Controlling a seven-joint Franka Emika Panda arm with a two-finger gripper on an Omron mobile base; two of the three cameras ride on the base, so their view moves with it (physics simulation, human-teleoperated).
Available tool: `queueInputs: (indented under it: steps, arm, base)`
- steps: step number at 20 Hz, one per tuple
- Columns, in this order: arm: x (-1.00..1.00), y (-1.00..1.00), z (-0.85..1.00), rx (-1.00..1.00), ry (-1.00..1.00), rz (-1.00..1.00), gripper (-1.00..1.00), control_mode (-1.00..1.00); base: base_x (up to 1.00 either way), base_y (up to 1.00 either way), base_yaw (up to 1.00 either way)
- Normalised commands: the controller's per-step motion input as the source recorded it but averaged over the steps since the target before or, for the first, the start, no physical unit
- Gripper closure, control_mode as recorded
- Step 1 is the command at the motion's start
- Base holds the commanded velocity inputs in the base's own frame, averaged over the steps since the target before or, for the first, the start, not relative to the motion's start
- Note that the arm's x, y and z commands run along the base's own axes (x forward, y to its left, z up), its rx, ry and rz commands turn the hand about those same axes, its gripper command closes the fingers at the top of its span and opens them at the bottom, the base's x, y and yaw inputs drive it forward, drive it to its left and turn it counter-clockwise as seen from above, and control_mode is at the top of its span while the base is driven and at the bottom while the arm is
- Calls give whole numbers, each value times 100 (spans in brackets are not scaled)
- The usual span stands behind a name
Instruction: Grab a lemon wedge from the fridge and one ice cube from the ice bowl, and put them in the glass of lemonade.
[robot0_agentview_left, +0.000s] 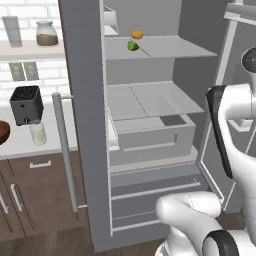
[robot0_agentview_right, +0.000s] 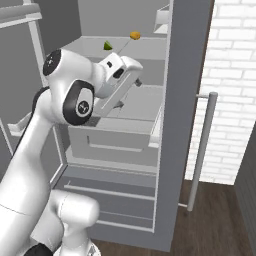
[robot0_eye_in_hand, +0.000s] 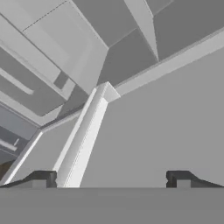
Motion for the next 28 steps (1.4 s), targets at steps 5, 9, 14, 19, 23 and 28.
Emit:
queueInputs:
  steps: [5,9,14,19,23,28]
  arm:
    - [74,-9,-22,-13,0,-17,-100,-100]
    - [56,-78,-2,-3,2,-26,-100,-100]
    - [15,-99,0,0,1,-23,-100,-100]
    - [-15,-100,0,9,0,-19,-100,-100]
    - [-60,-92,-4,14,-17,-9,-100,-100]
    - [-88,38,0,3,-53,1,-100,-100]
  base:
    - [0,0,0]
    - [0,0,0]
    - [0,0,0]
    - [0,0,0]
    - [0,0,0]
    - [0,0,0]
